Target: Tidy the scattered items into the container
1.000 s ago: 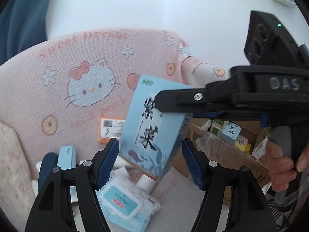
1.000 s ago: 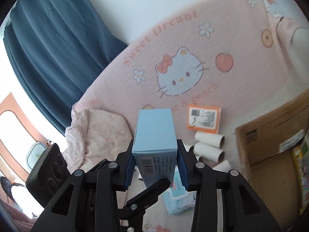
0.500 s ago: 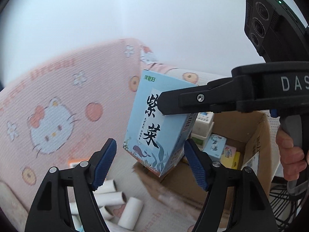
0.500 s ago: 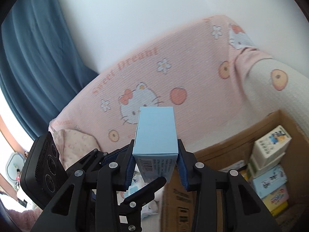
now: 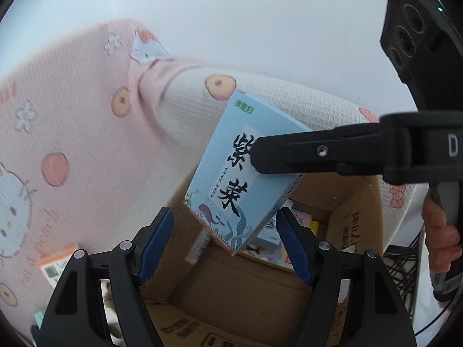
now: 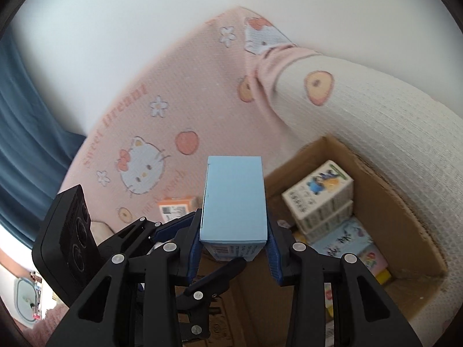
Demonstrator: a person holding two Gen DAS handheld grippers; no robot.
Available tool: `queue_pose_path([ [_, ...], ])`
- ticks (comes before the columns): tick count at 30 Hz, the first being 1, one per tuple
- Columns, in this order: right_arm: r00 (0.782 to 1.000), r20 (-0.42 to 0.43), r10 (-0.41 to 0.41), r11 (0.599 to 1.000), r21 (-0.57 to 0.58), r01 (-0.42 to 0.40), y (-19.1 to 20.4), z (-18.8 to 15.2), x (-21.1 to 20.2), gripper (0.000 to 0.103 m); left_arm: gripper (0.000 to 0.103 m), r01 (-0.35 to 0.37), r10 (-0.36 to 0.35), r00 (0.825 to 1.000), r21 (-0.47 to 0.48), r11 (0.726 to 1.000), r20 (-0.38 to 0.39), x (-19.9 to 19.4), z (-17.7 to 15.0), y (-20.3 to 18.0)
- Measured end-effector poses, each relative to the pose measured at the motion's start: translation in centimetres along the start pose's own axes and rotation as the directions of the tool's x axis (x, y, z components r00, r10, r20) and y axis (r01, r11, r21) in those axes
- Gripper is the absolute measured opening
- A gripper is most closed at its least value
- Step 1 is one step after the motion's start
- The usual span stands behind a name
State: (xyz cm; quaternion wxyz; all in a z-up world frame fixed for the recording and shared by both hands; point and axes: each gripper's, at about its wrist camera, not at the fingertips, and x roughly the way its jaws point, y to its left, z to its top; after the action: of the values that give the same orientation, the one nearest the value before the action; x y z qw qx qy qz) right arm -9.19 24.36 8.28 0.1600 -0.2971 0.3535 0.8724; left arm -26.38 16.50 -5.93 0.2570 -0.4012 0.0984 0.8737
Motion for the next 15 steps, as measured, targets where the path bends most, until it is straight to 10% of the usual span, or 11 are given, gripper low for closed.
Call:
queue_pose_path([
  [15,0.972,-0.162,-0.172,0.979,0.082,0.187,-6.7,-1.4,0.3,0.036,0.076,0.018,-0.023,0.98,-0.026,1.0,-0.2,5.7,-1.3,-3.2],
])
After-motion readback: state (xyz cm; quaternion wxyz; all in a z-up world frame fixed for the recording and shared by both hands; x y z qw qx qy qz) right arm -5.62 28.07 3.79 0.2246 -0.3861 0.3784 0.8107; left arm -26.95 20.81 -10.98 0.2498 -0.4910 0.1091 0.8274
